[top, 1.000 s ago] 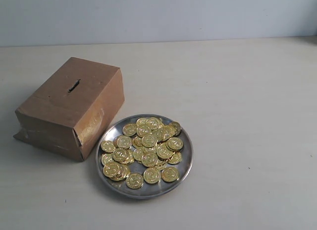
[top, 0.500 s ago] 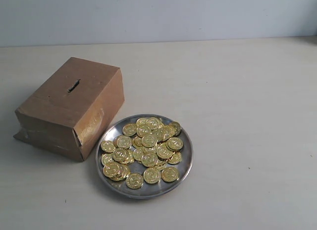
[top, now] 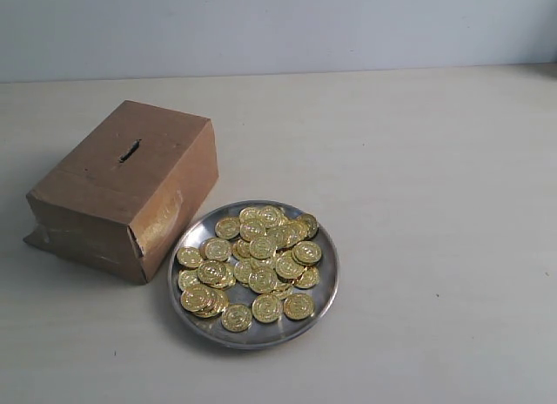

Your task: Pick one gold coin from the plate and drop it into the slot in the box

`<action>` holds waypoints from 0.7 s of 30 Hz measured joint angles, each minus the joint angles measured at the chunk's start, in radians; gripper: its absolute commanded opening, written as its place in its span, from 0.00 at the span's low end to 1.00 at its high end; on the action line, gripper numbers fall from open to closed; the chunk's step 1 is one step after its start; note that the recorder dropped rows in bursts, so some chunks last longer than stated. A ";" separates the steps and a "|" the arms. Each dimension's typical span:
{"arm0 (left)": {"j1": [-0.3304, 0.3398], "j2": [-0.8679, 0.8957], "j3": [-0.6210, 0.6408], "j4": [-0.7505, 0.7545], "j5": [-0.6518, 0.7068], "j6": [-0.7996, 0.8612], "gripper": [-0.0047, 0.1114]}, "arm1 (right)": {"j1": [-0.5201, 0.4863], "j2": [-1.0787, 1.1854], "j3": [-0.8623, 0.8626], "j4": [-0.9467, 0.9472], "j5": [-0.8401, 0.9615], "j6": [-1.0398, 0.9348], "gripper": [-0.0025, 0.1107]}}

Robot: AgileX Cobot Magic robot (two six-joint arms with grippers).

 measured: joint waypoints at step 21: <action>0.000 0.000 0.144 -1.549 -0.047 0.001 0.04 | 0.000 0.000 0.008 -0.007 -0.008 0.000 0.02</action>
